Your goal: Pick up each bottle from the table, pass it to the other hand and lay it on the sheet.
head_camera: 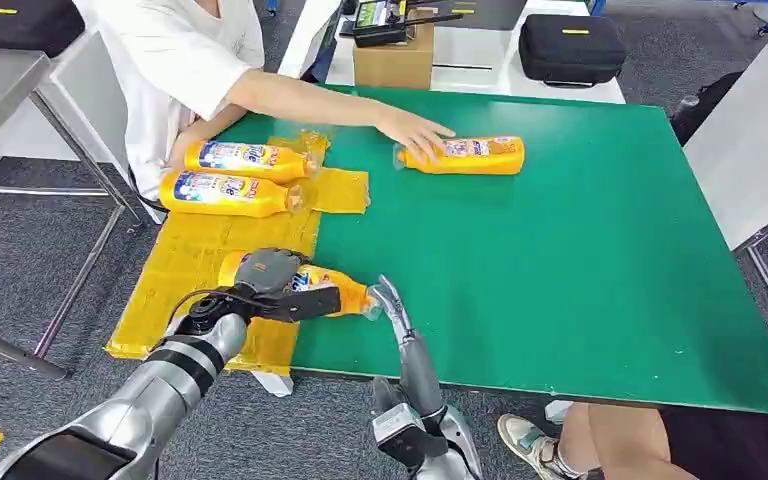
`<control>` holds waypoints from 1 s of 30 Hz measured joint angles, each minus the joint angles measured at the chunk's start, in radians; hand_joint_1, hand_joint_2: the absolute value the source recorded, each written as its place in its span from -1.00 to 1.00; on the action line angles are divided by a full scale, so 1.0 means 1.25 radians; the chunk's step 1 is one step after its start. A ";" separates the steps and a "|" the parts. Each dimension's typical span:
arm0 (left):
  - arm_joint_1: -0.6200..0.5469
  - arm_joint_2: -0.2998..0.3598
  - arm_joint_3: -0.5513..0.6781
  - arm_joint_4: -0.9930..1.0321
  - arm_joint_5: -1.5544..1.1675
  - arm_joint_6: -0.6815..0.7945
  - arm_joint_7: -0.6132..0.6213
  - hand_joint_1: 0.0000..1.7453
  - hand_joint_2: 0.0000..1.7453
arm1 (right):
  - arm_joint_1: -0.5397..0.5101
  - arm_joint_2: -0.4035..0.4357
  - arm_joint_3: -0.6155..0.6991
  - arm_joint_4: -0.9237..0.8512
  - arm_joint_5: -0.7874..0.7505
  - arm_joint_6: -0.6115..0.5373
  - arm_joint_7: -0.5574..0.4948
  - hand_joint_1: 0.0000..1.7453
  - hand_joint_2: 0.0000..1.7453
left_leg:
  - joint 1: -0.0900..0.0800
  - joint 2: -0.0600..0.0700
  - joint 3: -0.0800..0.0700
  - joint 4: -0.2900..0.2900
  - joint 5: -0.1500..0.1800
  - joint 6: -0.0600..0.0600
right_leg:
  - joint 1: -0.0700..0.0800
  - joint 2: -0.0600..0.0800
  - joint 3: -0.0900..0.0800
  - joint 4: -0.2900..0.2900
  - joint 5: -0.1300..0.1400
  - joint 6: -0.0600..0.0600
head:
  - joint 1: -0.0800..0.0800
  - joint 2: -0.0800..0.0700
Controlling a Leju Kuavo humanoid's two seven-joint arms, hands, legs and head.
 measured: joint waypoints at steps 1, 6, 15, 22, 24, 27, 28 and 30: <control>-0.007 -0.002 -0.007 0.013 -0.003 -0.006 0.002 1.00 1.00 | 0.000 0.000 0.000 0.000 -0.009 0.005 0.000 -1.00 -1.00 | 0.000 0.000 0.000 0.000 0.000 0.000 | 0.000 0.000 0.000 0.000 0.000 0.000 | 0.000 0.000; -0.030 -0.008 -0.025 0.050 -0.010 -0.015 0.008 -0.08 1.00 | 0.000 0.000 0.001 0.000 -0.012 0.011 0.000 -1.00 -1.00 | 0.000 0.000 0.001 0.000 0.000 0.000 | 0.000 0.000 0.002 0.000 0.000 0.000 | 0.000 0.000; -0.100 -0.006 -0.048 0.137 -0.023 -0.130 0.048 -1.00 1.00 | -0.015 0.000 0.007 0.003 -0.040 0.012 0.000 -1.00 -1.00 | 0.000 0.000 0.004 0.000 0.000 0.000 | 0.000 0.000 0.005 0.000 0.000 0.000 | 0.000 0.000; -0.146 0.011 0.025 0.167 0.205 -0.379 -0.100 -1.00 1.00 | -0.028 -0.001 0.029 0.016 -0.086 -0.024 0.000 -1.00 -1.00 | 0.000 0.000 0.006 0.000 0.000 0.000 | 0.000 0.000 0.006 0.002 0.000 0.000 | 0.000 0.000; -0.145 0.015 0.056 0.169 0.235 -0.402 -0.114 -1.00 1.00 | -0.032 -0.002 0.039 0.019 -0.093 -0.030 0.000 -1.00 -1.00 | 0.000 0.000 0.006 0.000 0.000 0.000 | 0.000 0.000 0.006 0.002 0.000 0.000 | 0.000 0.000; -0.144 0.016 0.080 0.170 0.261 -0.415 -0.129 -1.00 1.00 | -0.036 -0.005 0.049 0.021 -0.100 -0.036 0.000 -1.00 -1.00 | 0.000 0.000 0.006 0.000 0.000 0.000 | 0.000 0.000 0.006 0.002 0.000 0.000 | 0.000 0.000; -0.141 0.017 0.090 0.170 0.283 -0.417 -0.139 -1.00 1.00 | -0.037 -0.007 0.051 0.021 -0.106 -0.042 0.000 -1.00 -1.00 | 0.000 0.000 0.006 0.000 0.000 0.000 | 0.000 0.000 0.006 0.002 0.000 0.000 | 0.000 0.000; -0.126 0.019 0.109 0.161 0.333 -0.419 -0.161 -1.00 1.00 | -0.039 -0.011 0.056 0.021 -0.116 -0.057 0.000 -1.00 -1.00 | 0.000 0.000 0.006 0.000 0.000 0.000 | 0.000 0.000 0.005 0.002 0.000 0.000 | 0.000 0.000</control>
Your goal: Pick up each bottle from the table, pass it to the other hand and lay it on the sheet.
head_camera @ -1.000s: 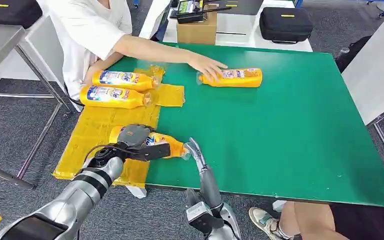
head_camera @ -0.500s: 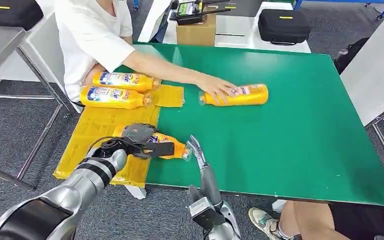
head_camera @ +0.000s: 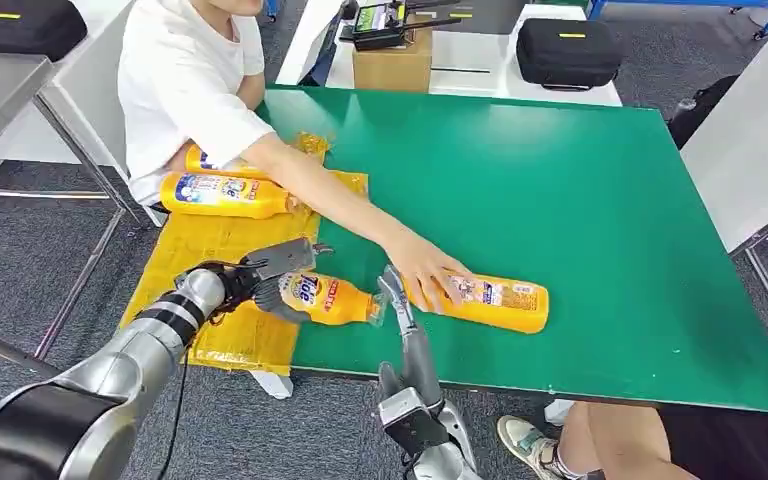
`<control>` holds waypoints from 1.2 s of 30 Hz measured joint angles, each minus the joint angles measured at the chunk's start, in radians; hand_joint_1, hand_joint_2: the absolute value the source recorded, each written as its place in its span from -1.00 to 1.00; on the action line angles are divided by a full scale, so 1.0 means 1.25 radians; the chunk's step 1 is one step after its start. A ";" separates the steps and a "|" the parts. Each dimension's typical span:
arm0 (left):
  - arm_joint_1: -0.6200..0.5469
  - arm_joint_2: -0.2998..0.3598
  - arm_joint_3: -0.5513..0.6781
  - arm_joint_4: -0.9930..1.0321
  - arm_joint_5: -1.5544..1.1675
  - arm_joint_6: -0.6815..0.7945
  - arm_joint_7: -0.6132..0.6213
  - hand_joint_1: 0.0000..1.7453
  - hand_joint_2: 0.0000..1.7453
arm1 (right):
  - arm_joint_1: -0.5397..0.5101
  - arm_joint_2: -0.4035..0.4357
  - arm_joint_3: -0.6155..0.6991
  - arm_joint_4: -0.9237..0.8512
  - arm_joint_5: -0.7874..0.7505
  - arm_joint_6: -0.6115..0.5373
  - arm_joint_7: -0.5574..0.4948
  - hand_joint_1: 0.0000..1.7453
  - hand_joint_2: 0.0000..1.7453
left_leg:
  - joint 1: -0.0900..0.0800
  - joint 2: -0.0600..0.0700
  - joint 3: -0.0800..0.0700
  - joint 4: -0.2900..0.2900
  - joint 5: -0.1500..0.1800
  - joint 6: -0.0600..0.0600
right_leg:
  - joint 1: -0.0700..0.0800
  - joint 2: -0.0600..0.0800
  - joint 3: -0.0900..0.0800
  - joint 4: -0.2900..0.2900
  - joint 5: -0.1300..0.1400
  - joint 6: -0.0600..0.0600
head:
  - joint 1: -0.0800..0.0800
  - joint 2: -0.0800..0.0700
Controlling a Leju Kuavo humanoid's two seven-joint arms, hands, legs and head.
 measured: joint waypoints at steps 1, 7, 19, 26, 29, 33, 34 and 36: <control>0.011 0.005 0.008 -0.012 0.037 -0.005 -0.010 -1.00 1.00 | 0.000 -0.002 0.000 0.000 -0.006 -0.005 0.000 -1.00 -1.00 | 0.000 0.000 0.000 0.000 0.000 0.000 | 0.000 0.000 0.000 0.000 0.000 0.000 | 0.000 0.000; 0.183 0.024 0.068 -0.264 0.383 0.024 -0.024 -1.00 1.00 | 0.014 -0.026 -0.001 -0.015 0.036 -0.046 0.000 -1.00 1.00 | 0.000 0.002 -0.002 0.000 -0.001 -0.001 | 0.000 0.001 -0.004 0.000 0.000 0.000 | 0.000 0.000; 0.556 -0.057 0.198 -0.883 0.919 0.208 -0.033 -1.00 1.00 | 0.087 -0.127 -0.182 -0.037 0.548 -0.164 0.180 -1.00 1.00 | -0.001 0.001 -0.005 0.000 -0.003 0.000 | 0.000 0.001 -0.006 -0.002 -0.001 -0.001 | 0.000 0.000; 0.650 -0.090 0.226 -1.005 0.930 0.193 -0.059 -1.00 1.00 | 0.085 -0.172 -0.275 -0.043 0.639 -0.118 0.251 -1.00 1.00 | -0.001 0.001 -0.005 0.000 -0.003 0.000 | -0.001 0.001 -0.006 -0.002 -0.001 -0.001 | 0.000 0.000; 0.665 -0.093 0.228 -1.024 0.930 0.190 -0.062 -1.00 1.00 | 0.084 -0.180 -0.291 -0.043 0.651 -0.108 0.256 -1.00 1.00 | -0.001 0.001 -0.005 0.000 -0.003 0.000 | 0.000 0.001 -0.006 -0.002 -0.001 -0.001 | 0.000 0.000; 0.713 -0.116 0.234 -1.107 0.930 0.183 -0.064 -1.00 1.00 | 0.078 -0.204 -0.357 -0.049 0.671 -0.088 0.263 -1.00 1.00 | 0.000 0.001 -0.005 0.000 -0.003 0.000 | 0.000 0.001 -0.005 -0.001 -0.001 -0.001 | 0.000 0.000; 0.715 -0.118 0.234 -1.114 0.930 0.183 -0.064 -1.00 1.00 | 0.077 -0.207 -0.361 -0.050 0.672 -0.088 0.263 -1.00 1.00 | 0.000 0.001 -0.005 0.000 -0.003 0.000 | 0.000 0.001 -0.005 -0.001 -0.001 -0.001 | 0.000 0.000; 0.718 -0.119 0.235 -1.118 0.927 0.179 -0.064 -1.00 1.00 | 0.076 -0.210 -0.363 -0.050 0.688 -0.069 0.285 -1.00 1.00 | 0.000 0.001 -0.005 0.000 -0.003 0.000 | 0.000 0.001 -0.005 -0.001 -0.001 -0.001 | 0.000 0.000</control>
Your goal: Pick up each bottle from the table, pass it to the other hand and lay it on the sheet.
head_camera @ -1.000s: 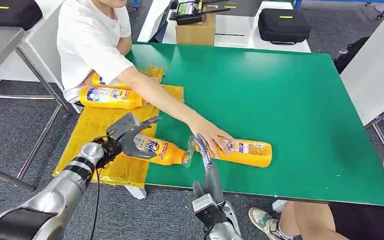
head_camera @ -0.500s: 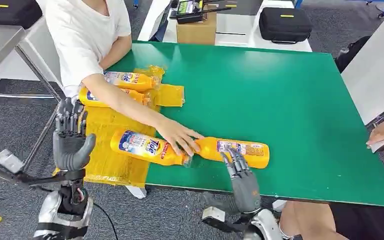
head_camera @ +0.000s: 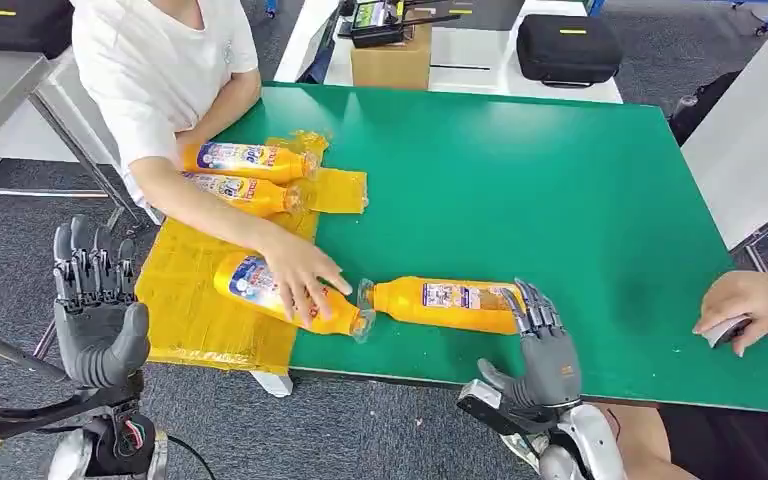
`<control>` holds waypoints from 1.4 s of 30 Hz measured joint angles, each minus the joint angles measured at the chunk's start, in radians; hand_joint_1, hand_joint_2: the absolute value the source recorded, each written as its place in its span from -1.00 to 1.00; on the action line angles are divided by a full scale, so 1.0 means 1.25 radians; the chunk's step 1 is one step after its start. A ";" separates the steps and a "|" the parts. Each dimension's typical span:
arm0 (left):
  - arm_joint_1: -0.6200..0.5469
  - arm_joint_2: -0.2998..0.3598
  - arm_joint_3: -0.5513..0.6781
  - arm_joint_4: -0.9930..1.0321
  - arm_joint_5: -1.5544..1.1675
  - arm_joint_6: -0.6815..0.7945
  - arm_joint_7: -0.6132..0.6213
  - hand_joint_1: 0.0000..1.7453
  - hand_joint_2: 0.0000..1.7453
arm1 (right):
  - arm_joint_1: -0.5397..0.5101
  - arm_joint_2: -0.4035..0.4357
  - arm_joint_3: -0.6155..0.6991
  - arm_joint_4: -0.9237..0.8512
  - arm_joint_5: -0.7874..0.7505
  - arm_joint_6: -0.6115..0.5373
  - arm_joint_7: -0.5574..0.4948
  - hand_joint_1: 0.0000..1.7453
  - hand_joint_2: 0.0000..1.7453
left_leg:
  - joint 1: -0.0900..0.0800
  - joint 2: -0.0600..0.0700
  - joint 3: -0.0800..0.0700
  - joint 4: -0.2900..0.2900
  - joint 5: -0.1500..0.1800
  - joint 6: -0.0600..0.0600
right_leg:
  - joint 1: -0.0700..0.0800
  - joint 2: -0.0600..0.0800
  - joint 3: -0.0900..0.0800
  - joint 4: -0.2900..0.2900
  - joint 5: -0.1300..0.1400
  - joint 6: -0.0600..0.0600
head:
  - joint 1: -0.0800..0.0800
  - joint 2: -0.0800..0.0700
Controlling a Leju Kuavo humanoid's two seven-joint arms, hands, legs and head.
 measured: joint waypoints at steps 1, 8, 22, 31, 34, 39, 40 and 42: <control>0.002 -0.001 0.000 -0.004 -0.008 -0.002 0.000 -1.00 1.00 | -0.003 -0.002 -0.002 0.000 0.008 0.017 0.012 -1.00 1.00 | 0.000 0.000 0.000 0.000 0.000 0.000 | 0.000 0.000 0.000 0.000 0.000 0.000 | 0.000 0.000; 0.003 -0.007 -0.028 -0.009 -0.031 -0.008 0.009 -1.00 1.00 | -0.102 0.010 -0.008 0.095 -0.041 0.097 -0.006 -1.00 1.00 | -0.001 0.000 0.000 0.000 0.001 0.001 | -0.001 0.000 0.000 0.000 0.001 0.000 | 0.000 0.000; -0.059 -0.010 -0.088 0.070 -0.038 0.042 0.046 -1.00 1.00 | -0.329 0.093 0.033 0.421 -0.049 0.147 -0.010 -1.00 1.00 | 0.000 0.000 0.000 0.000 0.001 0.000 | 0.000 0.000 0.000 0.000 0.001 0.001 | 0.000 0.000; -0.064 -0.008 -0.095 0.084 -0.057 0.083 0.054 -1.00 1.00 | -0.412 0.115 0.075 0.522 -0.016 0.242 0.099 -1.00 1.00 | 0.000 0.001 0.003 0.000 0.001 0.000 | 0.000 0.000 0.002 0.000 0.001 0.000 | 0.000 0.000; -0.059 -0.008 -0.092 0.084 -0.069 0.092 0.061 -1.00 1.00 | -0.444 0.119 0.093 0.546 0.001 0.298 0.159 -1.00 1.00 | 0.000 0.001 0.006 0.000 0.001 0.000 | 0.000 0.000 0.005 0.000 0.001 0.000 | 0.000 0.000; -0.048 -0.008 -0.088 0.082 -0.094 0.101 0.071 -1.00 1.00 | -0.498 0.130 0.126 0.587 0.035 0.396 0.262 -1.00 1.00 | 0.000 0.002 0.008 0.000 0.001 0.000 | 0.000 0.000 0.007 0.000 0.001 0.000 | 0.000 0.000; -0.044 -0.008 -0.085 0.078 -0.097 0.101 0.072 -1.00 1.00 | -0.505 0.136 0.137 0.595 0.044 0.415 0.286 -1.00 1.00 | 0.000 0.002 0.009 0.000 0.001 0.000 | 0.000 0.000 0.008 0.000 0.001 0.000 | 0.000 0.000; -0.039 -0.008 -0.079 0.076 -0.104 0.101 0.074 -1.00 1.00 | -0.517 0.141 0.149 0.607 0.054 0.430 0.302 -1.00 1.00 | 0.000 0.002 0.010 0.000 0.001 0.000 | 0.000 0.000 0.009 0.000 0.001 0.000 | 0.000 0.000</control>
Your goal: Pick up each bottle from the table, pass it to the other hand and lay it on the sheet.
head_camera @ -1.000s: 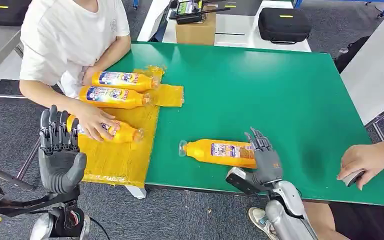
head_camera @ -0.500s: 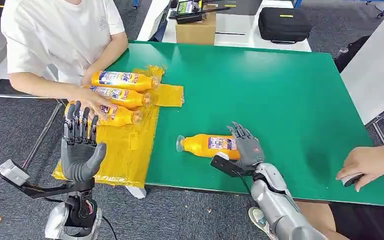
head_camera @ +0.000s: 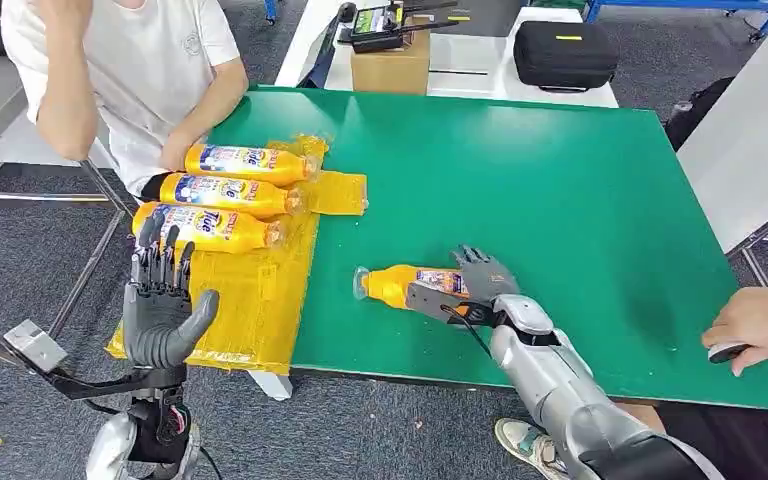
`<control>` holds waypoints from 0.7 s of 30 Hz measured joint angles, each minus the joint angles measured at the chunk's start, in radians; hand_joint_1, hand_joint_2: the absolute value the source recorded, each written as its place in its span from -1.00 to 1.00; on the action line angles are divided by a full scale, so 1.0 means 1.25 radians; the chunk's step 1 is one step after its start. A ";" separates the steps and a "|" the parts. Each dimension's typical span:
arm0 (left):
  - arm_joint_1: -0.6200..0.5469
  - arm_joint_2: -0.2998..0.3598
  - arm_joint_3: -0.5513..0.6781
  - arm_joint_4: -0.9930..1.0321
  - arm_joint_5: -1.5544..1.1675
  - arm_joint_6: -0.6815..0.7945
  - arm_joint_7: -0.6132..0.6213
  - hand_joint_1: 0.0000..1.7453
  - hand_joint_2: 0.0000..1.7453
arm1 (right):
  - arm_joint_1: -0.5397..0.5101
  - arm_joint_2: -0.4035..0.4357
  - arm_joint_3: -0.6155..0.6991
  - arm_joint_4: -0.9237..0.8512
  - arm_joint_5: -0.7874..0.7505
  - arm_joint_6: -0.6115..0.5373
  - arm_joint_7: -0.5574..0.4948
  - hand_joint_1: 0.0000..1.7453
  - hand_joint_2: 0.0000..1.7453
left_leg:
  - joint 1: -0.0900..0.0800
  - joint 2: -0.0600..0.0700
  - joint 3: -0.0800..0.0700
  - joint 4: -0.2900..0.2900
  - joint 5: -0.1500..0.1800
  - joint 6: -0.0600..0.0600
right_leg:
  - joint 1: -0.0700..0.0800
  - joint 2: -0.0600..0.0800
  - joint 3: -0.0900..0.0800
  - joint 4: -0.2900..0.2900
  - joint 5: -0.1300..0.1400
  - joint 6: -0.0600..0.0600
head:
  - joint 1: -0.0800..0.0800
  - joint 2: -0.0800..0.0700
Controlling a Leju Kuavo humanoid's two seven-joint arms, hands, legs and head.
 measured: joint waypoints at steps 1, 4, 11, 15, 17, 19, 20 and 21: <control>0.003 0.000 0.002 -0.002 -0.006 0.000 0.001 -1.00 1.00 | -0.004 0.002 0.005 0.003 0.001 0.006 0.006 -1.00 1.00 | 0.000 0.000 0.000 0.000 0.000 0.000 | 0.000 0.000 0.000 0.000 0.000 0.000 | 0.000 0.000; 0.012 0.000 0.007 -0.011 -0.014 0.000 0.002 -1.00 1.00 | -0.012 0.008 0.016 0.009 0.002 0.017 0.014 -1.00 1.00 | 0.000 0.001 0.001 0.000 0.000 0.000 | 0.000 0.000 0.000 0.000 0.000 0.000 | 0.000 0.000; 0.018 0.000 0.016 -0.016 -0.018 0.000 0.002 -1.00 1.00 | -0.019 0.013 0.027 0.016 0.002 0.020 0.015 0.52 1.00 | 0.000 0.001 0.001 0.000 0.000 0.000 | 0.000 0.000 0.000 0.000 0.000 0.000 | 0.000 0.000; 0.018 0.000 0.019 -0.018 -0.032 0.000 0.006 -1.00 1.00 | -0.024 0.014 0.031 0.019 -0.001 0.044 0.005 1.00 1.00 | 0.000 0.001 0.001 0.000 0.000 0.000 | 0.000 0.000 0.000 0.000 0.000 0.000 | 0.000 0.000; 0.018 0.001 0.020 -0.018 -0.046 0.000 0.009 -1.00 1.00 | -0.029 0.014 0.035 0.020 -0.007 0.069 -0.012 1.00 1.00 | 0.000 0.001 0.001 0.000 0.000 0.000 | 0.000 0.000 0.000 0.000 0.000 0.000 | 0.000 0.000; 0.017 0.002 0.021 -0.017 -0.052 -0.001 0.009 -1.00 1.00 | -0.034 0.013 0.038 0.021 -0.024 0.078 -0.031 1.00 1.00 | 0.000 0.001 0.001 0.000 0.000 0.000 | 0.000 0.000 0.000 0.000 0.000 0.000 | 0.000 0.000; 0.017 0.002 0.022 -0.016 -0.053 -0.001 0.009 -1.00 1.00 | -0.035 0.013 0.038 0.022 -0.034 0.081 -0.041 1.00 1.00 | 0.000 0.001 0.001 0.000 0.000 0.000 | 0.000 0.000 0.000 0.000 0.000 0.000 | 0.000 0.000; 0.017 0.003 0.023 -0.016 -0.054 -0.002 0.009 -1.00 1.00 | -0.037 0.011 0.038 0.022 -0.060 0.090 -0.067 1.00 1.00 | 0.000 0.001 0.001 0.000 0.000 0.000 | 0.000 0.000 0.000 0.000 0.000 0.000 | 0.000 0.000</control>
